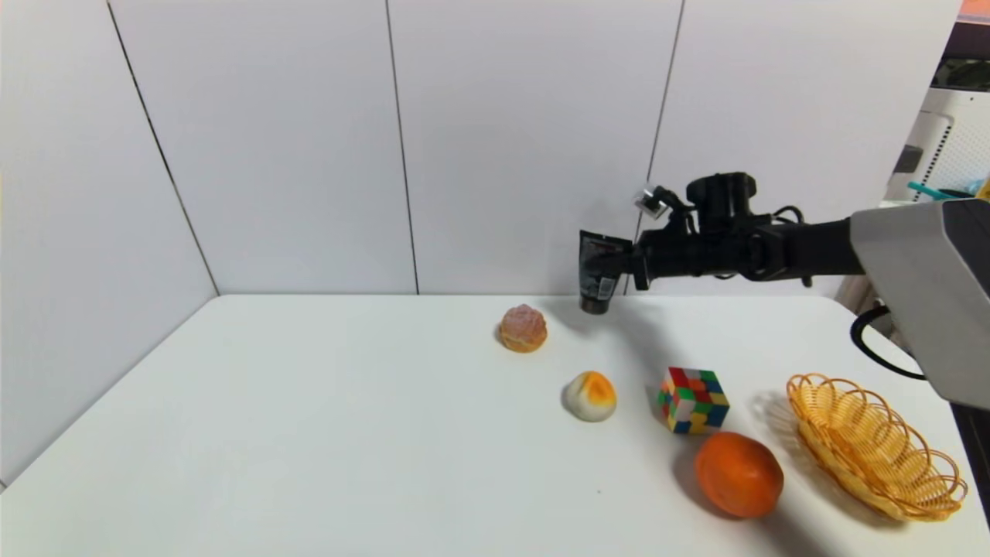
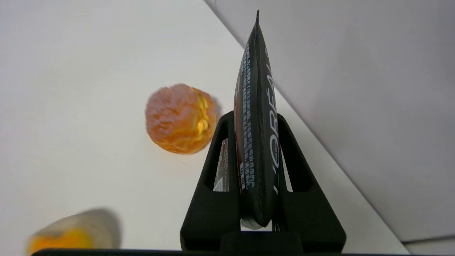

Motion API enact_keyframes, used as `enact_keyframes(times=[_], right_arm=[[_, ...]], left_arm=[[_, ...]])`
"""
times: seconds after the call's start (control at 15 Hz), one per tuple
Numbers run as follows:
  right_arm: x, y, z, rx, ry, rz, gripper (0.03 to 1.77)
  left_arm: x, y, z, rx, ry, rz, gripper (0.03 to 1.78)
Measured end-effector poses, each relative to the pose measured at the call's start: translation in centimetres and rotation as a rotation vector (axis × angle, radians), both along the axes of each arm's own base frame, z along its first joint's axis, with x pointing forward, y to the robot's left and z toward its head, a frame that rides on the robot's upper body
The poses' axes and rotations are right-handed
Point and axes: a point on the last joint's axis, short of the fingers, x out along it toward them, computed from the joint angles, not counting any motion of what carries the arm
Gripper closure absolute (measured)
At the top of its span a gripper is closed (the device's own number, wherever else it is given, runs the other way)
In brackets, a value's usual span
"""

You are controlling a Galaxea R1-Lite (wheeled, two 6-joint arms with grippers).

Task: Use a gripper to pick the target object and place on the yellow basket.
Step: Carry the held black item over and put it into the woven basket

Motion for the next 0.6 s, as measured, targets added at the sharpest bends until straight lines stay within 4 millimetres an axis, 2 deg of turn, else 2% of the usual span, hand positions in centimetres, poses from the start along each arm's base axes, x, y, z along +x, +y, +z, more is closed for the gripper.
enact_keyframes(times=[0.13,0.33,0.47,0.6], right_arm=[[-2.0,-1.0,3.7,0.034,-0.01,-0.031,1.53],[-6.6,-3.9,9.2,0.073,-0.026,-0.107,1.53],[-10.7,-6.6,10.8,0.077,-0.004,-0.18,1.53],[-15.3,-9.3,10.7,0.073,0.036,-0.268,1.53]], left_arm=[[0.0,0.0,0.0,0.0,0.0,0.0,0.12],[0.0,0.0,0.0,0.0,0.0,0.0,0.12],[0.0,0.0,0.0,0.0,0.0,0.0,0.12],[0.0,0.0,0.0,0.0,0.0,0.0,0.12]])
